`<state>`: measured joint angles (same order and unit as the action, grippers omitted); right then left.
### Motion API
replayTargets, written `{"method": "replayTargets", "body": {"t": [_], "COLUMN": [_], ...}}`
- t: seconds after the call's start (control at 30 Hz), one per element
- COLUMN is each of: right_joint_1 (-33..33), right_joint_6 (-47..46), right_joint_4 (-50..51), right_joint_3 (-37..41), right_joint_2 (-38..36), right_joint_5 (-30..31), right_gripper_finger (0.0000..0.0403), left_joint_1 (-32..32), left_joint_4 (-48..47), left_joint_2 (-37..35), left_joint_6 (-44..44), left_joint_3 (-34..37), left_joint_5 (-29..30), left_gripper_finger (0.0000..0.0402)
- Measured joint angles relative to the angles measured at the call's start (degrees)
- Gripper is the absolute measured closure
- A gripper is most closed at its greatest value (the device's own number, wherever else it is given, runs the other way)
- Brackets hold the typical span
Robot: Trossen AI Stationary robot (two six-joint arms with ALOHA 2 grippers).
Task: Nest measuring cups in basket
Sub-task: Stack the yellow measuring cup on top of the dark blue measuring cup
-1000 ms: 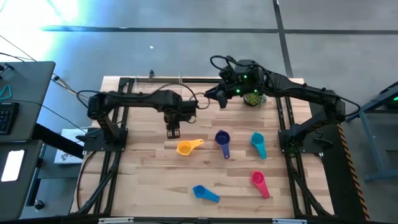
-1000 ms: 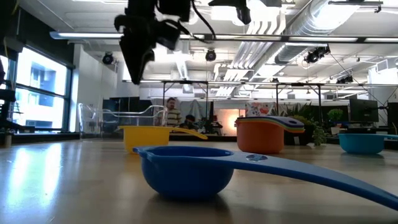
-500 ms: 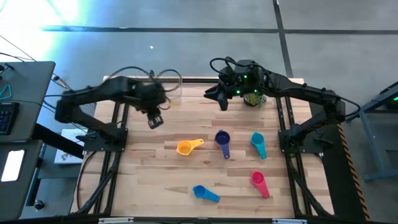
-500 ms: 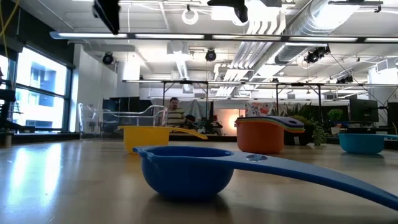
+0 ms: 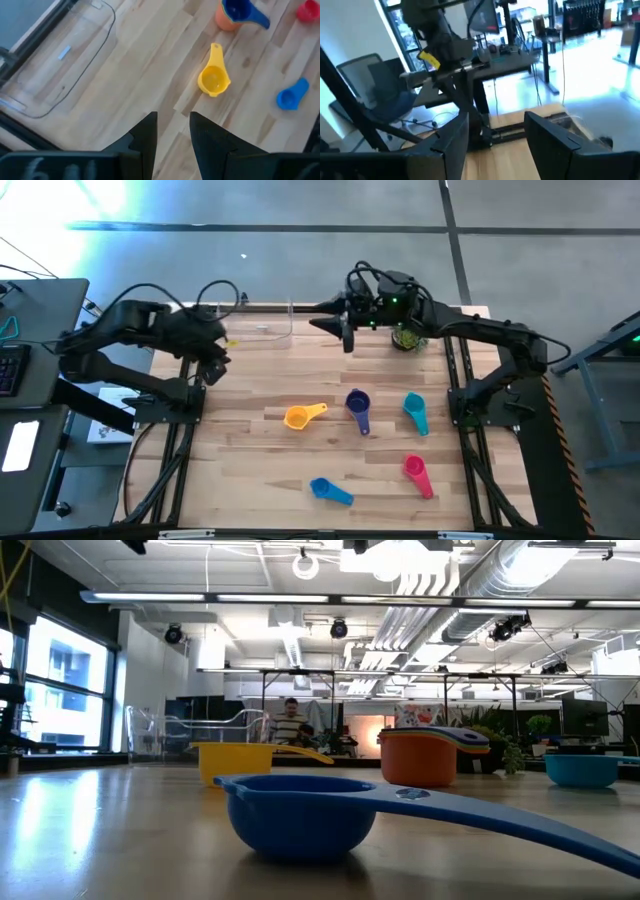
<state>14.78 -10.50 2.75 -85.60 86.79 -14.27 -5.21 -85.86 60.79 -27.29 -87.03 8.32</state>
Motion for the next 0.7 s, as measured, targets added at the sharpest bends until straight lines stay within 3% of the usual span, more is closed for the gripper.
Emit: {"method": "replayTargets", "body": {"t": [0.2, 0.47, 0.7], "right_joint_1": [-1.5, -2.8, -4.7], "right_joint_6": [4.9, 5.5, 4.9], "right_joint_4": [-4.7, -1.5, 2.7], "right_joint_3": [0.0, 0.0, 0.0], "right_joint_2": [3.3, 10.1, 16.0], "right_joint_5": [-1.8, -2.5, -2.5], "right_gripper_finger": [0.0217, 0.0217, 0.0217], "left_joint_1": [0.0, 0.0, 0.0], "left_joint_4": [0.0, 0.0, 0.0], "left_joint_2": [-3.5, -4.3, -4.1], "left_joint_6": [-1.2, -2.6, -2.6], "left_joint_3": [1.0, 1.1, 1.1], "left_joint_5": [2.1, 6.7, 7.3], "left_gripper_finger": [0.0298, 0.0298, 0.0298]}}
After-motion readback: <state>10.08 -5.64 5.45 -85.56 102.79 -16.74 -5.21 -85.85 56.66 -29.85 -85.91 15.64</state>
